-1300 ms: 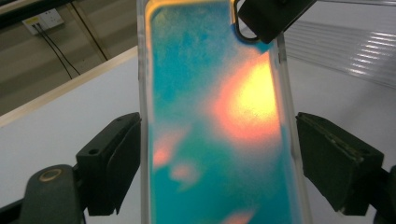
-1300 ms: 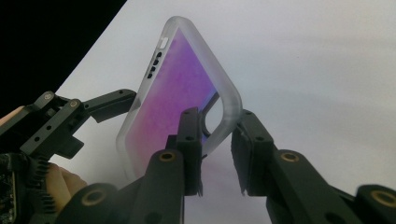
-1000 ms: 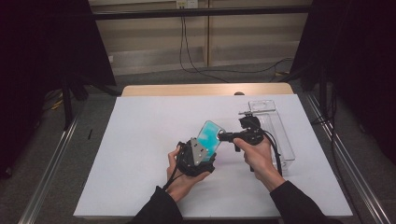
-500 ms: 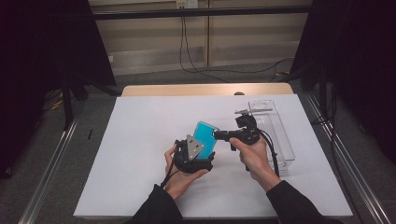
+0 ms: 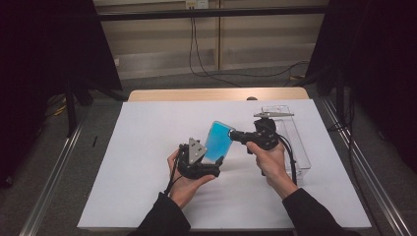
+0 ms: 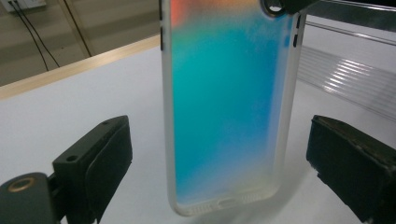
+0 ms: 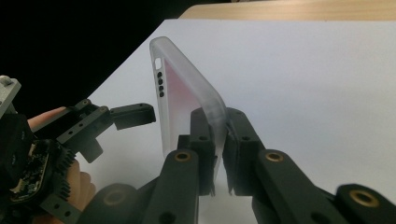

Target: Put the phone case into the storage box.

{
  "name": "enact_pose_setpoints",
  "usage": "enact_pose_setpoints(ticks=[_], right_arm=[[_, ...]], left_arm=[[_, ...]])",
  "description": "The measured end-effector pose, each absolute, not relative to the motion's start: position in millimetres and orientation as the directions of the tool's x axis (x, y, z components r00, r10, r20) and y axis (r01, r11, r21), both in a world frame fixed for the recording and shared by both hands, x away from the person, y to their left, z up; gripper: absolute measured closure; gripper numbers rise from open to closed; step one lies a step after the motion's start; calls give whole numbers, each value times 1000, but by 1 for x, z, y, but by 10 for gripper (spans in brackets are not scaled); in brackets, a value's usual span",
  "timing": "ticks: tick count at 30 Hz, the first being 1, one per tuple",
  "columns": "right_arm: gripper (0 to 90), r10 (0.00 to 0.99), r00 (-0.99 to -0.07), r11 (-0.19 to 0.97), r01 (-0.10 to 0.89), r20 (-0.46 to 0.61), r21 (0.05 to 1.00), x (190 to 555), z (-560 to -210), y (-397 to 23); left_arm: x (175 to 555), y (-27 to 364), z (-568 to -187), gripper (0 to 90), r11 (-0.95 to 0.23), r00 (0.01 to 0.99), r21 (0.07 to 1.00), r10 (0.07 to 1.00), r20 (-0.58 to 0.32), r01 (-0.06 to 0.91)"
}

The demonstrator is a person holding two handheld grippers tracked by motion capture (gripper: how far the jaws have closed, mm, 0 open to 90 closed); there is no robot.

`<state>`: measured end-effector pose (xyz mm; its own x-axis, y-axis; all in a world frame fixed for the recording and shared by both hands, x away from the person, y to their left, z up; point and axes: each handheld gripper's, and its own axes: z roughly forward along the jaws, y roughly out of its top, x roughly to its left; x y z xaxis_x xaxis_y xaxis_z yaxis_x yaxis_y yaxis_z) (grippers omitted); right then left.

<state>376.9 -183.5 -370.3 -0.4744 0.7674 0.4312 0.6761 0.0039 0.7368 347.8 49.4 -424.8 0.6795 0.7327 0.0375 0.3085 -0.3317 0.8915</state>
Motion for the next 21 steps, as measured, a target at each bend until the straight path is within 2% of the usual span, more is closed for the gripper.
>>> enact_pose_setpoints(ticks=[5,11,15,21], right_arm=[[831,784,-481,6,637,392,771,374,-367,-189],[831,803,-477,4,605,358,796,372,-366,-197],[831,809,-483,13,585,335,811,371,-365,-201],[832,820,-477,12,568,317,823,369,-364,-207]], left_arm=[[348,52,-422,52,-288,685,909,728,3,302],[343,56,-417,49,-296,698,926,714,53,232],[341,60,-416,40,-298,694,927,718,59,229],[336,65,-417,65,-247,713,944,701,19,217]])
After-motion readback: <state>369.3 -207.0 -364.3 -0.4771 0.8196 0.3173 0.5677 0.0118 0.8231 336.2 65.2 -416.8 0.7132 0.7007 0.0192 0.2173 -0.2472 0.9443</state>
